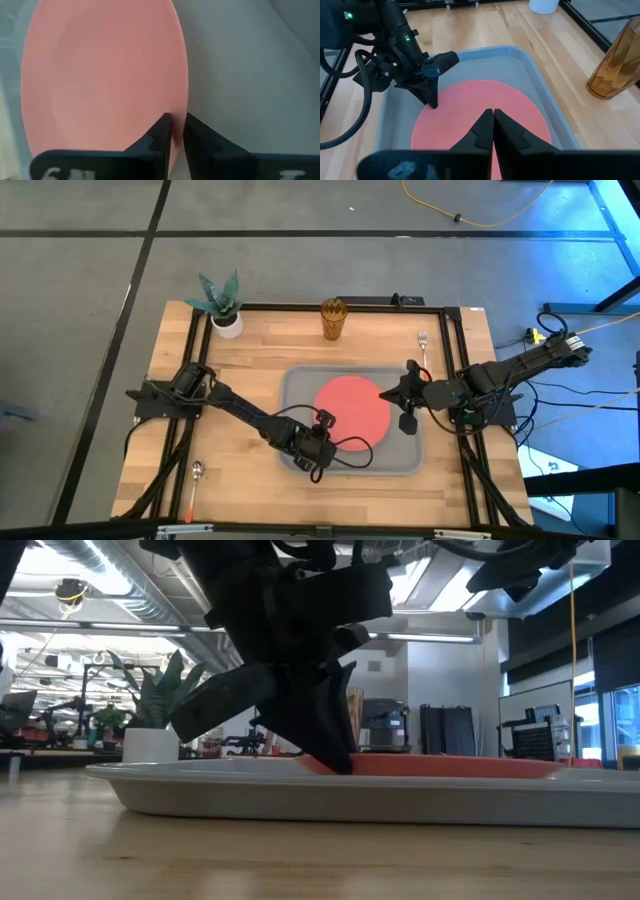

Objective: Pick and place plate/cup/fork/spoon on tray
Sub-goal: Put the plate in the center of the serving tray, then put the drinking glass on the top right corner of the serving tray

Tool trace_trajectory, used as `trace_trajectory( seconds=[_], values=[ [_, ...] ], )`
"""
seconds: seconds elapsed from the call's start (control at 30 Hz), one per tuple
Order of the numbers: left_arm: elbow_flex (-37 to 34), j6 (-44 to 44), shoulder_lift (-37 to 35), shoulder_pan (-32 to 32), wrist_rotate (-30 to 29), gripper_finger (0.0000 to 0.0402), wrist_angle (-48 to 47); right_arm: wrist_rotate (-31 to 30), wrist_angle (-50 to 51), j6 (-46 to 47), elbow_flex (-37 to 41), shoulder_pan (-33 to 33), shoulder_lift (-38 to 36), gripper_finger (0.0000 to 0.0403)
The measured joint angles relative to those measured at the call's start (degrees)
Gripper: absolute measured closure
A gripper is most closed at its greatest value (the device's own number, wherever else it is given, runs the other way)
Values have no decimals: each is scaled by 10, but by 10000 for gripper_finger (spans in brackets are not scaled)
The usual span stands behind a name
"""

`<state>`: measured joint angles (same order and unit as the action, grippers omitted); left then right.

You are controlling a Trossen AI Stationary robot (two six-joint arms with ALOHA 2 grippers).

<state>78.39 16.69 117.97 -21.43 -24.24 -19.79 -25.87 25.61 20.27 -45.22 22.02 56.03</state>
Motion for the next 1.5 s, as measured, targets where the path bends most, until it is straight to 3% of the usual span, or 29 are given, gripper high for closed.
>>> trace_trajectory(
  seconds=[0.83,1.03,1.13,1.5],
  values=[
    [16,-14,0,-26,-53,354,-27,0,0,-10,0,0,0,389],
    [16,-15,-10,-35,-112,354,-40,0,0,-11,0,0,0,389],
    [16,-28,-36,-35,-138,354,-61,0,-6,-14,0,0,1,389],
    [16,-103,-177,-7,-142,354,-158,-27,-69,-107,-20,-51,8,389]
  ],
)
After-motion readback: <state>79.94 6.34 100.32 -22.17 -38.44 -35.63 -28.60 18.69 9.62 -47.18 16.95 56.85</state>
